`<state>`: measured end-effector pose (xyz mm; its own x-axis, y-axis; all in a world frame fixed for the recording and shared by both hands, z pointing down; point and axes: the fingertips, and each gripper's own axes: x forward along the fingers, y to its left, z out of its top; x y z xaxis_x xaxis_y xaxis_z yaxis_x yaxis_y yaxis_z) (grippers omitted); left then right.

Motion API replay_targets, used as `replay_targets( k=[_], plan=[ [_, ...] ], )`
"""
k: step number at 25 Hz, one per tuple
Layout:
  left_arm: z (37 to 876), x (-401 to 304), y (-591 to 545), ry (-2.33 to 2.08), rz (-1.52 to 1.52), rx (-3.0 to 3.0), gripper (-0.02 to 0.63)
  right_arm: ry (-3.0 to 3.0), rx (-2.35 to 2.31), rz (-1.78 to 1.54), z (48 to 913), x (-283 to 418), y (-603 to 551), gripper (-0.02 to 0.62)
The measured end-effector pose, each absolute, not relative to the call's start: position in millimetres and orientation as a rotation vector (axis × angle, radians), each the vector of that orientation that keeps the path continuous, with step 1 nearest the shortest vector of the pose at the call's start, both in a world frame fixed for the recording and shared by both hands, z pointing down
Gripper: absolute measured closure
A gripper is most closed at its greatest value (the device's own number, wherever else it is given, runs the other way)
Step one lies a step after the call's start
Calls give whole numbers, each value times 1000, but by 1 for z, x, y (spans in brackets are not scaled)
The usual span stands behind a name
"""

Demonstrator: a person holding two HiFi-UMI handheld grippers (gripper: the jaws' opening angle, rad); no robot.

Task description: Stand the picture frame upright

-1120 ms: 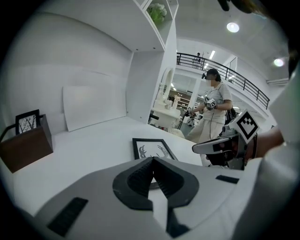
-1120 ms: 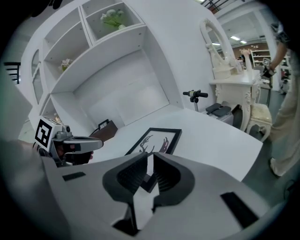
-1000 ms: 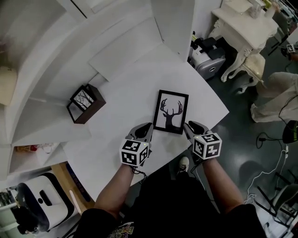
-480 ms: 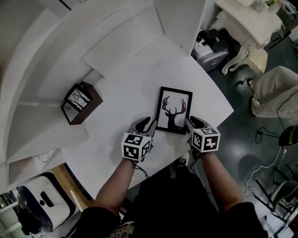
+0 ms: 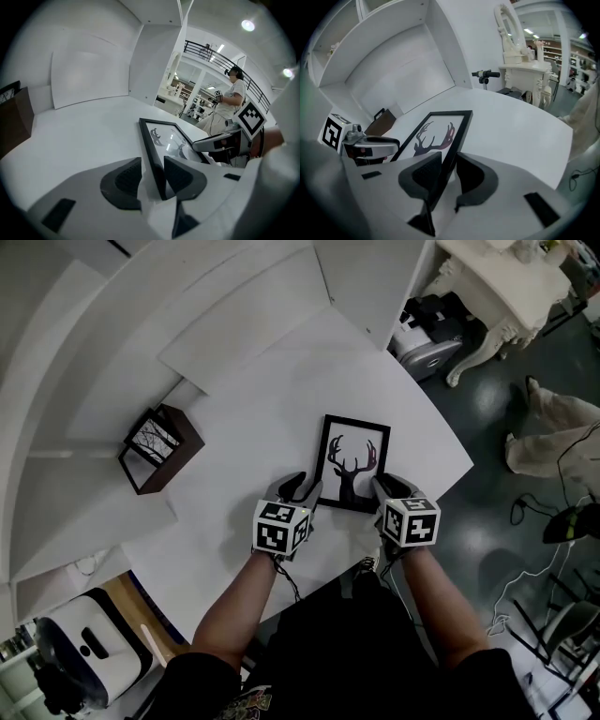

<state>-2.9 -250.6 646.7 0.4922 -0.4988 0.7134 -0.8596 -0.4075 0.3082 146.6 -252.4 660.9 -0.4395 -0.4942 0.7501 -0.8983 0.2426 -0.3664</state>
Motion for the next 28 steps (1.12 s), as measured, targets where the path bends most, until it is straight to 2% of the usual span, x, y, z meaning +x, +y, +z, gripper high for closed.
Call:
replay_targets(
  k=[5,19,24,28],
  plan=[
    [653,2,-252,-1093,677,2055,454,-2035,1328,1227,661,149,-253,512],
    [658,17,-253,-1064,741,2064,469,-2023,1315,1331,662,151,-254,517],
    [651,18,-254,-1067,604,2007,469,-2024,1304,1379,663,152,-255,518],
    [641,16,-256,-1060,371,1908,469,-2010,1317,1396,664,157,-255,520]
  ],
)
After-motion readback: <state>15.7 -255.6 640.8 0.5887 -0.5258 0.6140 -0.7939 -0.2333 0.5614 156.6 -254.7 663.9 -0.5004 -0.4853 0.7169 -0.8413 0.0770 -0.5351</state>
